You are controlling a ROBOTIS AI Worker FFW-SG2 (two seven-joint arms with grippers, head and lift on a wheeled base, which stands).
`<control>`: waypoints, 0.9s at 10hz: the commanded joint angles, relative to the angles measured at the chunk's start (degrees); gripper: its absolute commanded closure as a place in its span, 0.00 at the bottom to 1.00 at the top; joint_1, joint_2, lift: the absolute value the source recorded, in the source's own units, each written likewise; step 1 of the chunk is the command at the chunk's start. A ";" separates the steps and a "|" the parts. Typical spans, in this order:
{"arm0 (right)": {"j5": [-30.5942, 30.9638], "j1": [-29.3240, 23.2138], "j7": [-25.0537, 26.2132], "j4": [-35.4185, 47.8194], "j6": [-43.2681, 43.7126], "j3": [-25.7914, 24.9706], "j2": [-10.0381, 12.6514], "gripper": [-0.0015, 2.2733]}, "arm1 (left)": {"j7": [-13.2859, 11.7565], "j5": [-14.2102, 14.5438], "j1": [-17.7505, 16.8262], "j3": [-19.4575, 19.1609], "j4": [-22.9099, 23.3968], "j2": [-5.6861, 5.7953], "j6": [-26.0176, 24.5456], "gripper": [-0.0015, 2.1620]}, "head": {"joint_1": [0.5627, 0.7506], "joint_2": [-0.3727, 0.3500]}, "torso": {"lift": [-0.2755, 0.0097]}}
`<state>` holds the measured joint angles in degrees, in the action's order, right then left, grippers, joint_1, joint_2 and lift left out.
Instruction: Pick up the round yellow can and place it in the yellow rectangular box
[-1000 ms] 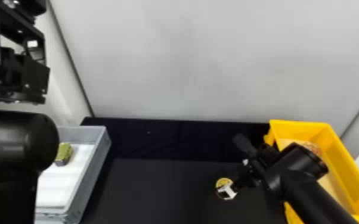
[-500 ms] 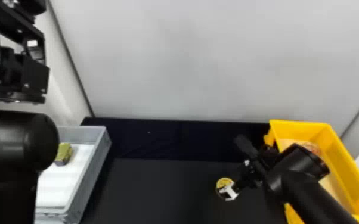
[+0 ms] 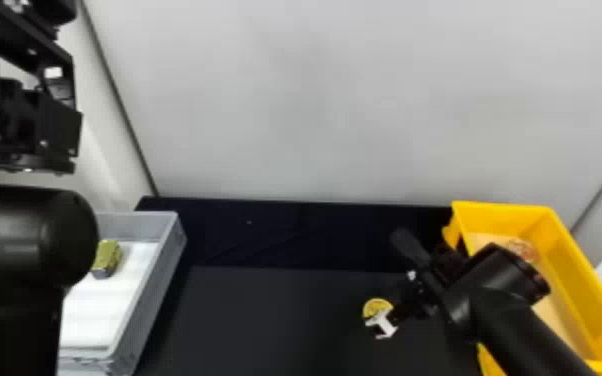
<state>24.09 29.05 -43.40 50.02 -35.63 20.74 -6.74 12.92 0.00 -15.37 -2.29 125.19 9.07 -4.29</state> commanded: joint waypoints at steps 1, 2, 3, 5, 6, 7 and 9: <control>0.00 -0.13 0.14 -0.36 0.02 -0.17 -0.03 0.07 | 0.01 0.00 -0.01 0.00 0.05 -0.01 0.07 0.07 | 0.53 0.59 | 0.96; 0.00 -0.13 0.31 -0.89 0.19 -0.25 0.06 0.07 | 0.01 0.00 0.07 0.00 -0.04 0.08 0.07 0.07 | 0.53 0.59 | 0.96; -0.09 -0.13 0.58 -1.68 0.72 -0.52 0.24 0.07 | 0.01 0.00 -0.01 0.00 -0.04 -0.01 0.07 0.06 | 0.53 0.59 | 0.96; -0.35 -0.13 1.37 -2.74 1.34 -1.04 0.50 0.07 | 0.01 0.00 -0.19 0.26 -0.04 -0.01 0.07 0.06 | 0.53 0.59 | 0.96; -0.79 -0.05 2.07 -3.35 1.51 -1.04 0.68 0.07 | 0.01 0.00 -0.28 0.44 -0.13 -0.01 0.07 0.06 | 0.53 0.59 | 0.96; -1.06 -0.05 2.69 -3.62 1.51 -1.04 0.94 0.07 | 0.01 0.00 -0.36 0.44 -0.21 -0.01 0.15 0.06 | 0.53 0.59 | 0.96; -1.14 -0.05 2.95 -3.97 1.60 -1.13 1.03 0.07 | 0.01 0.00 -0.45 0.53 -0.21 -0.10 0.15 0.06 | 0.53 0.59 | 0.96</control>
<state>23.05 29.00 -40.56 46.35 -34.06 19.64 -5.80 12.92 0.00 -15.78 -1.78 125.01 9.04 -4.14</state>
